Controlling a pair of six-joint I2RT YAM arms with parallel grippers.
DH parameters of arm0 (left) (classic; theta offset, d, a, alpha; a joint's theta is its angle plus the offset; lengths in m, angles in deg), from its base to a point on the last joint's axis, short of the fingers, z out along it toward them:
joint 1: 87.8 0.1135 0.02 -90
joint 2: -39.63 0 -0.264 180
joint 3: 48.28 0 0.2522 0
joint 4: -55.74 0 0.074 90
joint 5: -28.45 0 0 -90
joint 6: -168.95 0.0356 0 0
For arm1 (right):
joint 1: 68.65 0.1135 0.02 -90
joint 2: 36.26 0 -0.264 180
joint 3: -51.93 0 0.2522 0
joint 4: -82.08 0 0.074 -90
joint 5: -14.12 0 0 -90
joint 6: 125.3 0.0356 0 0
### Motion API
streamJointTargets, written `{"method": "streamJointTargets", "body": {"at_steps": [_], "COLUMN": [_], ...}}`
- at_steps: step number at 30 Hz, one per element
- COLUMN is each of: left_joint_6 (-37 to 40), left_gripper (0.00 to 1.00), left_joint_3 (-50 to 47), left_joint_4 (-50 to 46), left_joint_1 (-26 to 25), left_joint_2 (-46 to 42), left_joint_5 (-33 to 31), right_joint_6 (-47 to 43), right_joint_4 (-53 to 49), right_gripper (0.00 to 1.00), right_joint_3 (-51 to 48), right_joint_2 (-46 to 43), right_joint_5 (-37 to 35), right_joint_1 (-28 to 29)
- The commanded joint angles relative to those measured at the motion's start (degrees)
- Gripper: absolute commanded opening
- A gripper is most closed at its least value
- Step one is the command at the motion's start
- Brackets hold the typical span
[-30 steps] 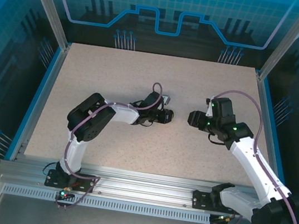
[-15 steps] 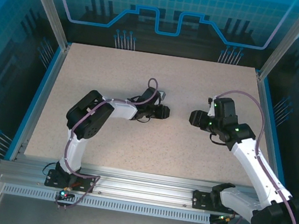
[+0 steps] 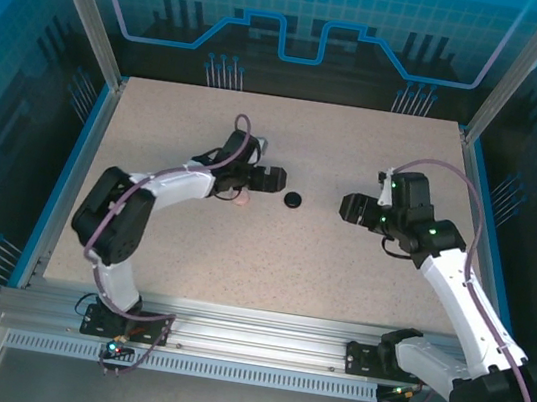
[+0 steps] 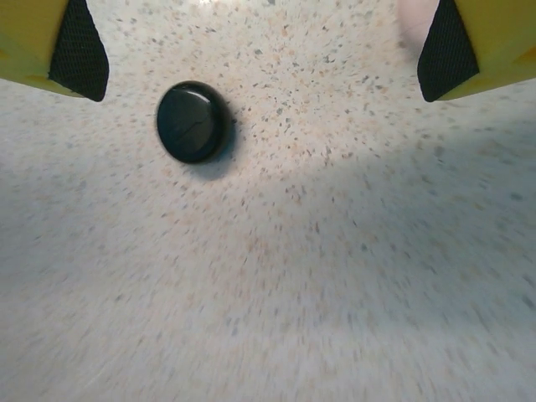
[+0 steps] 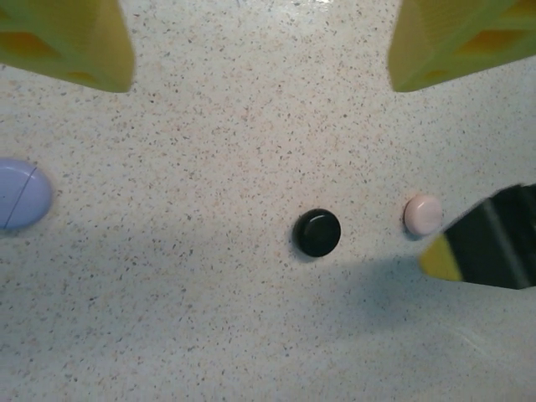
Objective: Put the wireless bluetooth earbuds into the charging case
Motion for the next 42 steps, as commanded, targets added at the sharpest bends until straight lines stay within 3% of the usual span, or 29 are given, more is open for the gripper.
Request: {"method": "streamJointTargets", "body": {"at_steps": [1, 8, 13, 18, 22, 34, 42], "left_joint_6": [5.9, 13.4, 18.4, 24.1, 30.5, 28.4, 23.3], "left_gripper": [0.99, 0.99, 0.99, 0.99, 0.99, 0.99, 0.99], "left_joint_3": [-0.7, -7.3, -14.3, -25.3, -34.8, -45.4, -49.9], "left_joint_4": [-5.3, -2.1, 2.8, 14.5, 25.0, 29.2, 39.1], "left_joint_1": [0.3, 0.3, 0.3, 0.3, 0.6, 12.2, 21.1], "left_joint_2": [-7.4, -23.1, -31.5, -38.0, -42.1, -48.2, -43.6], "left_joint_5": [-3.3, -9.7, -13.4, -21.1, -22.5, -21.4, -16.9], "right_joint_6": [-2.6, -6.4, -4.2, -3.4, -6.2, -11.1, -16.3], "right_joint_4": [-2.8, -4.8, -2.1, 9.6, 21.2, 32.6, 41.5], "right_gripper": [1.0, 1.0, 1.0, 1.0, 1.0, 1.0, 1.0], "right_joint_3": [3.9, 8.9, 7.9, -0.5, -9.1, -14.6, -18.1], "right_joint_2": [0.2, 1.6, 3.3, 3.9, 3.9, 9.9, 10.9], "right_joint_5": [-1.7, -9.1, -17.2, -29.7, -36.1, -36.2, -36.3], "right_joint_1": [-2.2, -7.9, -10.2, -10.3, -10.4, -10.5, -10.9]}}
